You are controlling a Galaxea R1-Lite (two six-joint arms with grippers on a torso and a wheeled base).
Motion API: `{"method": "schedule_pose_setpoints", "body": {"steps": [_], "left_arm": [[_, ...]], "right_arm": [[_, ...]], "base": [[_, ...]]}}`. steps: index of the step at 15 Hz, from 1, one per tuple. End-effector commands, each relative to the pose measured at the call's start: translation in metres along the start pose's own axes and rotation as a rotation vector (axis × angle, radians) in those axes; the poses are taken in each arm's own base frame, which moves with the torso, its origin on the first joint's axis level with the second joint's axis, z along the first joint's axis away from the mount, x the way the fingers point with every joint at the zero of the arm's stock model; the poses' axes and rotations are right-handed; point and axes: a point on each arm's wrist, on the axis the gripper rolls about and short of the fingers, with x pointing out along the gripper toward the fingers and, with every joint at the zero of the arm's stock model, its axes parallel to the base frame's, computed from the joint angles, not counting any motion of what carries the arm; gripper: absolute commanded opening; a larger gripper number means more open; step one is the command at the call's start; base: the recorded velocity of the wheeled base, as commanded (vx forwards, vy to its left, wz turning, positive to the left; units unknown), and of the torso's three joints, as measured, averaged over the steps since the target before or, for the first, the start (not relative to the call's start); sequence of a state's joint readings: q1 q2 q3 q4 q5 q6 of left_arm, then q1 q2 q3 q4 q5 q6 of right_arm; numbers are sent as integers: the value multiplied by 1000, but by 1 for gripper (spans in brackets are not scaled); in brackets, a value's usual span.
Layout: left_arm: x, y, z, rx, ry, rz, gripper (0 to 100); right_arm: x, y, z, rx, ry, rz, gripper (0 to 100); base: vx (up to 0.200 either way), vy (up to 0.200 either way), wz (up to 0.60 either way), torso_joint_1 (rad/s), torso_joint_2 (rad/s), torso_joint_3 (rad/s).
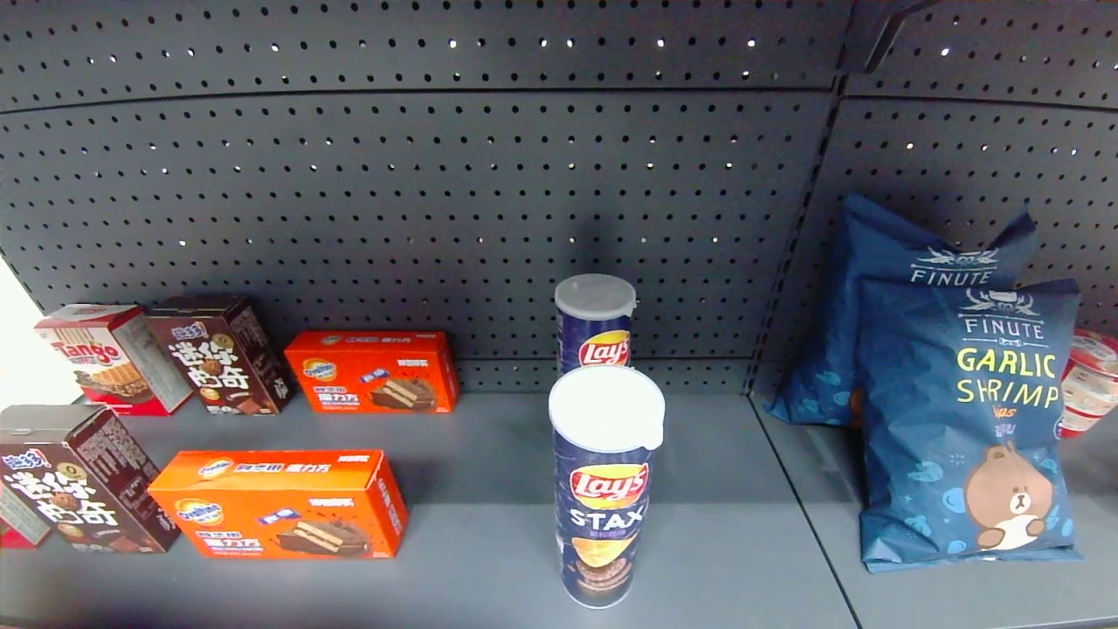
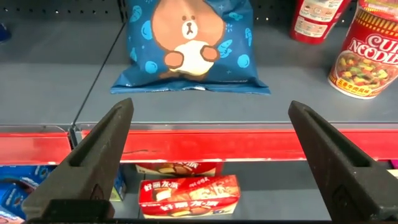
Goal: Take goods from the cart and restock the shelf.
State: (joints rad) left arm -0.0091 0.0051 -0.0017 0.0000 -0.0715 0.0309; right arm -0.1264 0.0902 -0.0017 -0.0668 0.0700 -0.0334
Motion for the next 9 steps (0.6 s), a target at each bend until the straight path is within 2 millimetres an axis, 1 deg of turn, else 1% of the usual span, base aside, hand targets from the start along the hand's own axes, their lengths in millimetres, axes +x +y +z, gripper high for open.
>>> {"method": "schedule_pose_setpoints", "body": {"steps": [1, 2, 4, 6, 7, 8, 9], "left_arm": [[0, 0, 0, 0, 0, -1, 100], [0, 0, 0, 1, 1, -1, 100], [0, 2, 0, 0, 1, 99, 100], [0, 2, 0, -2, 1, 105, 100], [0, 2, 0, 0, 3, 104, 100], [0, 2, 0, 0, 1, 101, 100], [0, 2, 0, 0, 2, 81, 100]], "right_arm": [[0, 0, 0, 6, 1, 0, 100], [0, 0, 0, 9, 2, -10, 100], [0, -3, 0, 6, 5, -123, 100], [0, -3, -1, 41, 8, -131, 100], [0, 0, -5, 28, 49, -24, 100], [0, 0, -8, 23, 80, -11, 100], [0, 0, -7, 28, 69, -17, 100]], "base": [[0, 0, 0, 0, 0, 0], [0, 0, 0, 0, 0, 0], [0, 0, 0, 0, 0, 0], [0, 0, 0, 0, 0, 0], [0, 0, 0, 0, 0, 0], [0, 0, 0, 0, 0, 0], [0, 0, 0, 0, 0, 0]]}}
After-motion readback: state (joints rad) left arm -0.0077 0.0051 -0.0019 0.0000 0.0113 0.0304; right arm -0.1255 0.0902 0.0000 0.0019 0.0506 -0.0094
